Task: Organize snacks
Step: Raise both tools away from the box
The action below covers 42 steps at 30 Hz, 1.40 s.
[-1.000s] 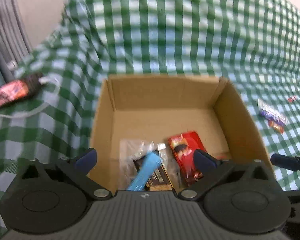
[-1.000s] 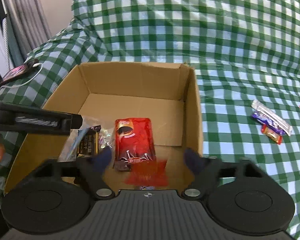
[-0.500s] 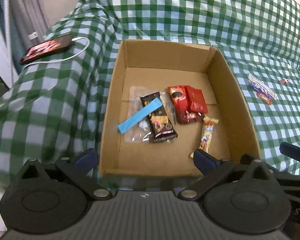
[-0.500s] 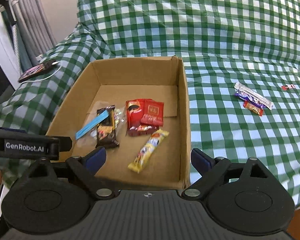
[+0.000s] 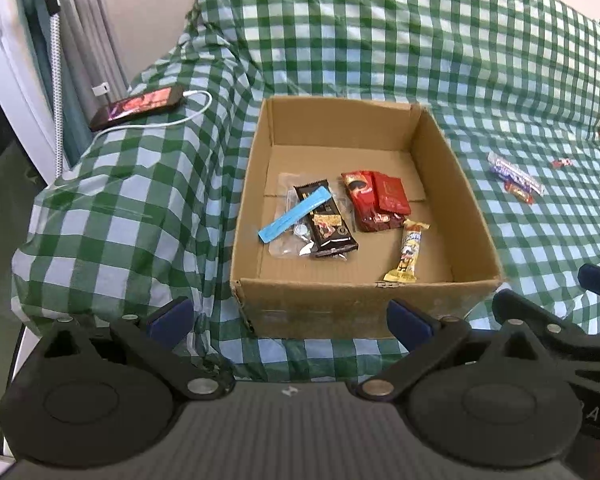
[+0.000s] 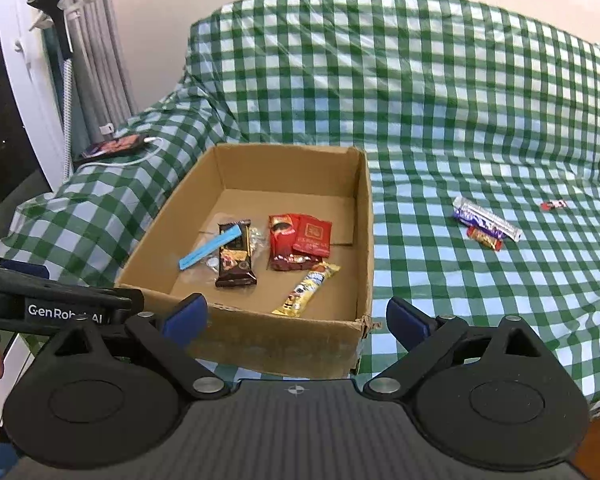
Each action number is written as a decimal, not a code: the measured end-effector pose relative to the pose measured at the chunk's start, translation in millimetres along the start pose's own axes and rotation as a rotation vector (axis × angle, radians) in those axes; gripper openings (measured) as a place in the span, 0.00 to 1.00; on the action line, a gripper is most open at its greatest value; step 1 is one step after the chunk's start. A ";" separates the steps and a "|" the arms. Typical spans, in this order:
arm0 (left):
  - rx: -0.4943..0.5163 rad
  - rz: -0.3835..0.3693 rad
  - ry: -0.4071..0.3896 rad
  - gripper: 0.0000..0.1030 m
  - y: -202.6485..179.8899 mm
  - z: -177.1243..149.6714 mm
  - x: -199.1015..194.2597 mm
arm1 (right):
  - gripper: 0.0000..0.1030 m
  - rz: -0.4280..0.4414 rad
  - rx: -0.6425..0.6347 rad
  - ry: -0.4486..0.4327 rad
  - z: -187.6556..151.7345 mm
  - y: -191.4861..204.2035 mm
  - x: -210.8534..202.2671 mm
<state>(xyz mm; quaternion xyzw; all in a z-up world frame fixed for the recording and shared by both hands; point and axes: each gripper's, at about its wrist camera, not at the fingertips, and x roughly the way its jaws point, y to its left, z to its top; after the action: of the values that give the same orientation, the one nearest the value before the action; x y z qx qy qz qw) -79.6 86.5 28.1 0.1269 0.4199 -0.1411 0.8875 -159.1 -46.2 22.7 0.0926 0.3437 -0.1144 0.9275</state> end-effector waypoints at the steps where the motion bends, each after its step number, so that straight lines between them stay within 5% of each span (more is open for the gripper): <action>1: -0.001 0.001 -0.004 1.00 -0.8 -0.8 -2.1 | 0.94 0.001 -0.001 -0.005 -0.6 0.4 -2.9; 19: 0.008 0.006 -0.010 1.00 -5.0 -7.3 -12.6 | 0.95 0.004 -0.001 -0.029 -8.7 0.6 -23.0; 42: 0.092 0.045 0.039 1.00 -32.4 6.8 11.2 | 0.95 0.026 0.073 0.002 -9.5 -20.5 -0.3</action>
<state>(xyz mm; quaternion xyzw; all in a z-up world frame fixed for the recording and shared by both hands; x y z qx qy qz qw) -79.5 52.5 20.0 0.1798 0.4271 -0.1378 0.8754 -170.9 -63.4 14.0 0.1309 0.3390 -0.1147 0.9245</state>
